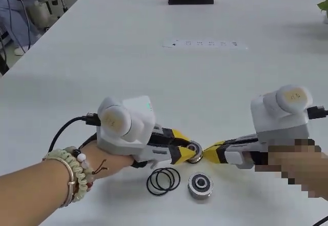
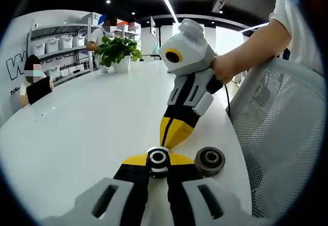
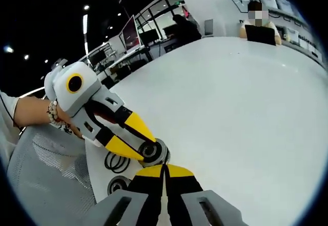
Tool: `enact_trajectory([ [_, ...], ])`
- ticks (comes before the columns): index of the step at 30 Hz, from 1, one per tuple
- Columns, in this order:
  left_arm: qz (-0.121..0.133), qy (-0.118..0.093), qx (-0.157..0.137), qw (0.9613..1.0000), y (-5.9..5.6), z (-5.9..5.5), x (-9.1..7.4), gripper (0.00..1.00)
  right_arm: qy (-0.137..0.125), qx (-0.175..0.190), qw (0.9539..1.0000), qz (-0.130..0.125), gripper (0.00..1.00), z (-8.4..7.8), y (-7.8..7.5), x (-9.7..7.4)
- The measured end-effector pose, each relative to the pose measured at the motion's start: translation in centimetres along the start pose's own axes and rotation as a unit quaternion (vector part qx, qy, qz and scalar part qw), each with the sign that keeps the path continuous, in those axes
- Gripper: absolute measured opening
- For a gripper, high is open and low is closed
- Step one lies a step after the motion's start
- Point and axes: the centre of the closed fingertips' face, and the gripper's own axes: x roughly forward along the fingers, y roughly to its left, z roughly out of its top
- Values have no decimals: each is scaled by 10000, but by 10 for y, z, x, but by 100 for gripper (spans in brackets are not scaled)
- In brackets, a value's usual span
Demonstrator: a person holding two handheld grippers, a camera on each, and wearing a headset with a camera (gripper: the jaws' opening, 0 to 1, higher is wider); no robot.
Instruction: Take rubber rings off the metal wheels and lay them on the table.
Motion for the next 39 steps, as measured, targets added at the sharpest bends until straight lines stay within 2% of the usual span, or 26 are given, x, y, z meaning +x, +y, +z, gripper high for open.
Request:
enact_trajectory([
  [6, -12, -3, -5, 10000, 0, 0, 0, 7, -247, 356, 9990, 144, 0, 8, 3, -5],
  [23, 20, 115, 48, 9999, -1, 0, 0, 7, -191, 508, 9984, 156, 0, 11, 12, -5],
  [39, 22, 96, 58, 9999, -1, 0, 0, 7, -221, 465, 9983, 258, 0, 17, 20, -4],
])
